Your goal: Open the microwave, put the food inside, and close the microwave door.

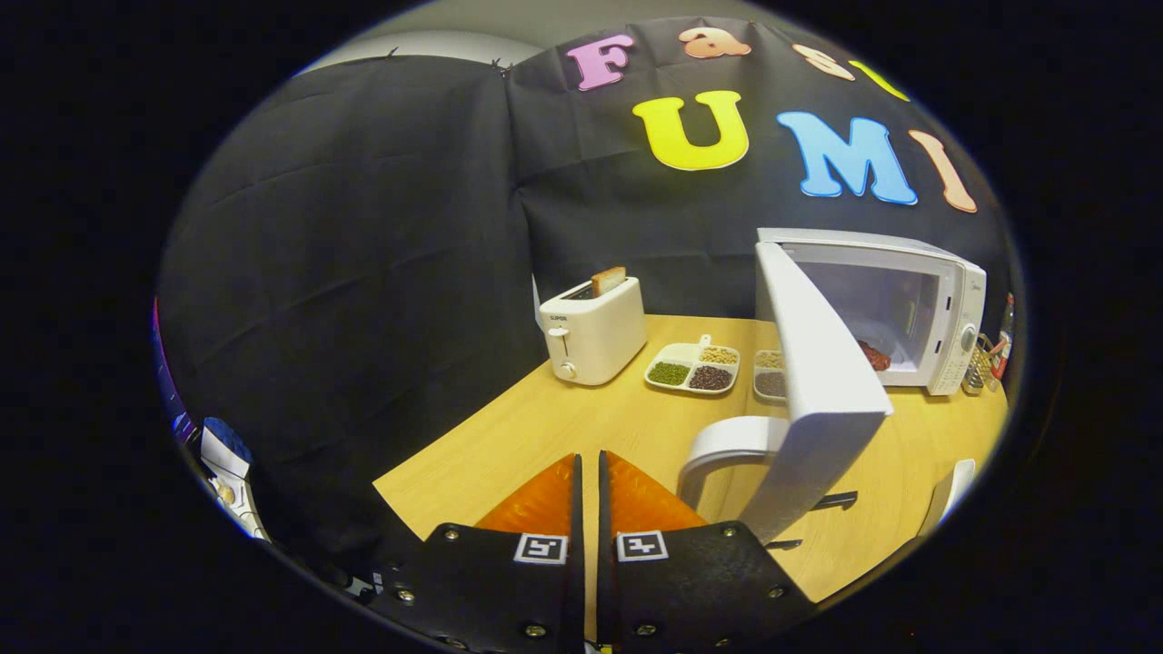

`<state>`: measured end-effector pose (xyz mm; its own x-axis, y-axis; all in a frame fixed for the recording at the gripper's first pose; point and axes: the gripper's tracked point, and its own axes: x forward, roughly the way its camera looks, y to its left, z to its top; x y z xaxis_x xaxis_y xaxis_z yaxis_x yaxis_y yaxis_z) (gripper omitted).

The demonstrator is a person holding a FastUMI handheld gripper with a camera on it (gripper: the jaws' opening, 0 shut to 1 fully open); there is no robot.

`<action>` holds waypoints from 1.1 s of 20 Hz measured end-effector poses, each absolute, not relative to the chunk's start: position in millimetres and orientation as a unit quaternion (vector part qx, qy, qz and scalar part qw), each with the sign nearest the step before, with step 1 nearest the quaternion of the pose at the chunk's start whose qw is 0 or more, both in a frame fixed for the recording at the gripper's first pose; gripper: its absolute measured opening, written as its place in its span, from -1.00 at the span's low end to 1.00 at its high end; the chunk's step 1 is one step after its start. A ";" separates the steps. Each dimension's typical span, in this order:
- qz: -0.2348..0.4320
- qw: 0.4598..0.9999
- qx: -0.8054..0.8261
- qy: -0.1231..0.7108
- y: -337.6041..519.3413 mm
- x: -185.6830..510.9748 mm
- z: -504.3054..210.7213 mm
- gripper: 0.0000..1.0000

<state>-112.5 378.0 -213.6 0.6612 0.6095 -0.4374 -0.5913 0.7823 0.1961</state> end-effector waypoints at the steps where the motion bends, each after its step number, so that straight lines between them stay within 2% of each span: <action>1: 0.327 0.911 0.021 0.249 374.1 -107.4 -214.9 -0.89; 3: 0.326 0.912 0.019 0.248 365.3 -107.8 -212.7 -0.98; 11: 0.287 0.923 0.008 0.257 305.2 -81.4 -218.8 -0.98; 22: 0.205 0.938 0.029 0.277 199.1 -1.6 -231.5 -0.97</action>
